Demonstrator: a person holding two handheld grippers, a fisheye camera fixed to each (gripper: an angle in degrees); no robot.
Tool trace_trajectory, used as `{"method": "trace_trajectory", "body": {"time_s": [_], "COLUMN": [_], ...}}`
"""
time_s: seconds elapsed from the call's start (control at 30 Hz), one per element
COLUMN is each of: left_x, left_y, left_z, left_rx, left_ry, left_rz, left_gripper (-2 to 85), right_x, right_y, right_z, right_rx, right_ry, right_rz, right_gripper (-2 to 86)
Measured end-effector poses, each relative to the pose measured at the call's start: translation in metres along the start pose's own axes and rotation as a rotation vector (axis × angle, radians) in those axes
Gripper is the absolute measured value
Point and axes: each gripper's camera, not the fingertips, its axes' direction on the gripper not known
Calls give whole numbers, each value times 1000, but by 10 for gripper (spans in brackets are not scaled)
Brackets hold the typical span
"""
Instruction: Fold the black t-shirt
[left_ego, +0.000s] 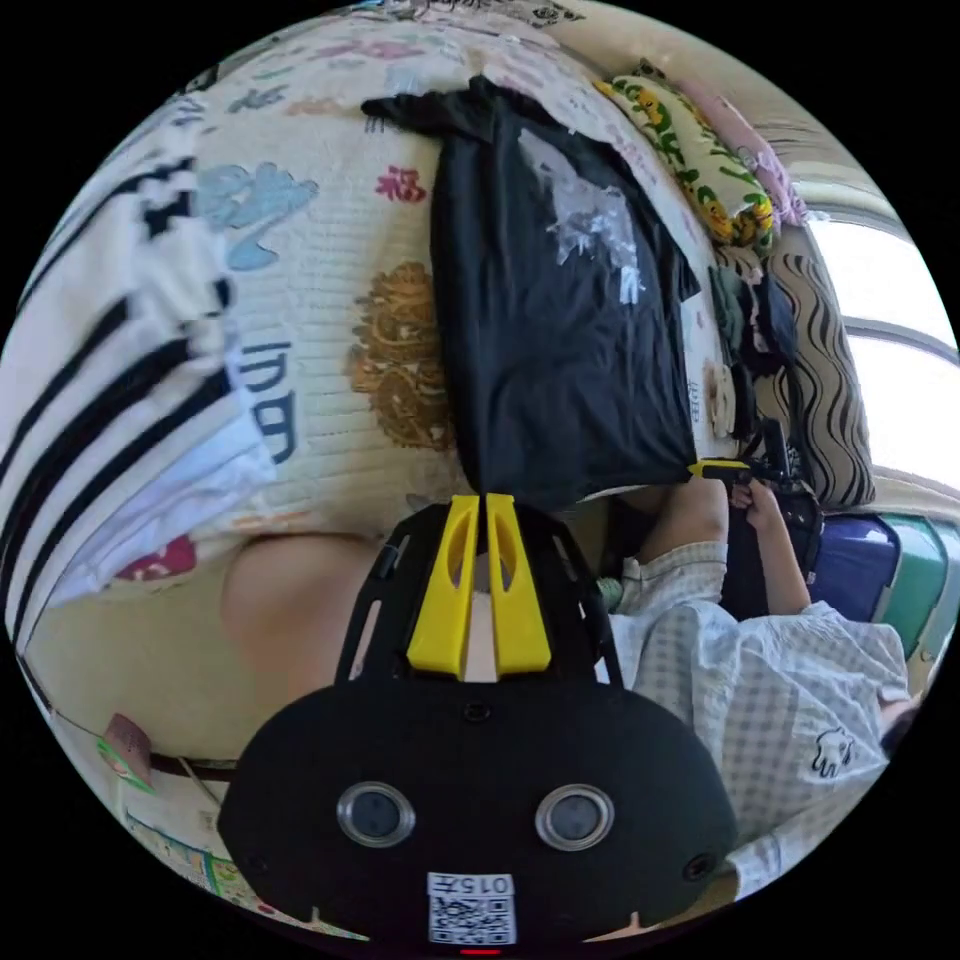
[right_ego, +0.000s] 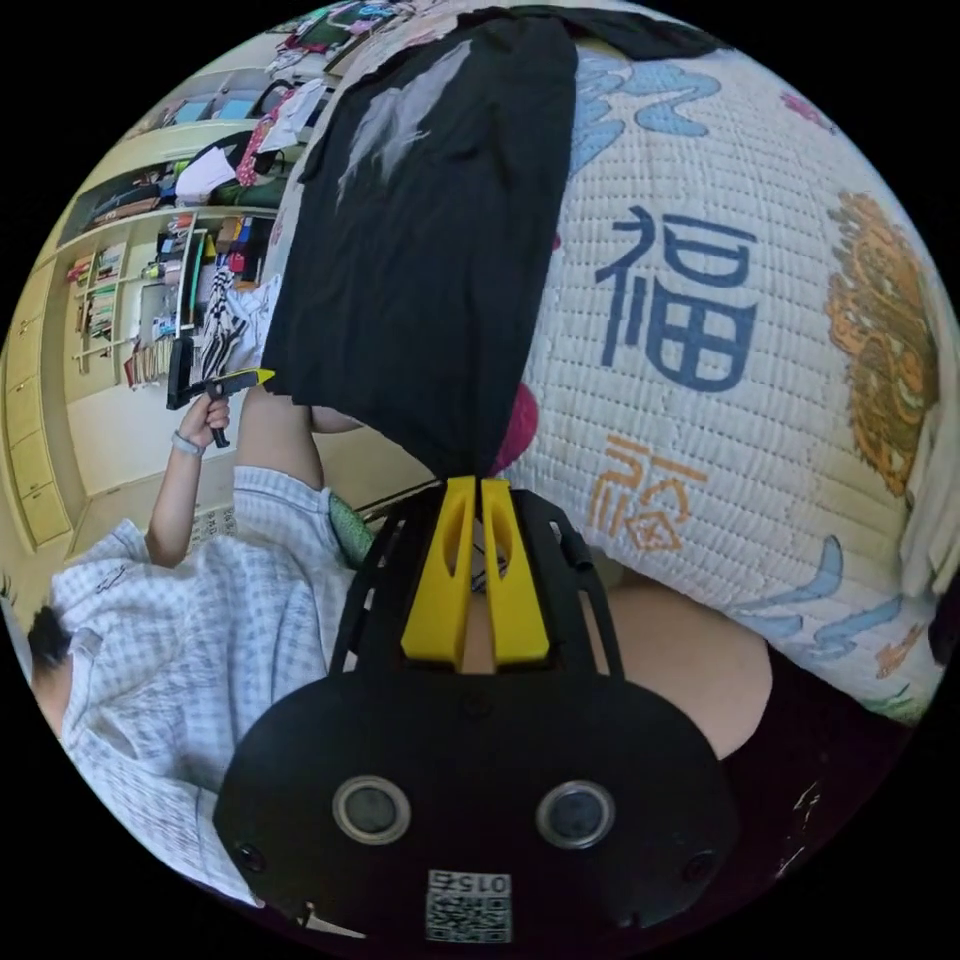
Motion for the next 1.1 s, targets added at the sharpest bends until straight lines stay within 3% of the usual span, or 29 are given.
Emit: {"method": "trace_trajectory", "body": {"time_s": [0.13, 0.3, 0.5, 0.67, 0.83, 0.97, 1.1], "left_x": [-28, -57, -92, -29, 47, 71, 63], "left_y": [50, 84, 24, -89, -87, -35, 25], "left_z": [-47, -53, -79, -219, -348, -398, -391], "left_rx": [127, 140, 346, 649, 848, 838, 736], "left_ry": [139, 203, 451, 443, 367, 352, 327], "left_rz": [-7, -25, -55, 98, 256, 424, 525], "left_gripper": [-6, -7, -8, -8, -8, -8, -7], "right_x": [-8, -24, -41, -108, -234, -302, -346], "right_y": [51, 103, 110, 55, 56, 101, 164], "right_z": [-31, -40, -71, -183, -297, -316, -284], "right_rx": [118, 195, 353, 551, 818, 884, 863], "right_ry": [-130, -281, -415, -323, -223, -151, -127], "right_rz": [5, 16, 17, -106, -225, -321, -449], "right_gripper": [-9, -9, -7, -7, -6, -6, -5]}}
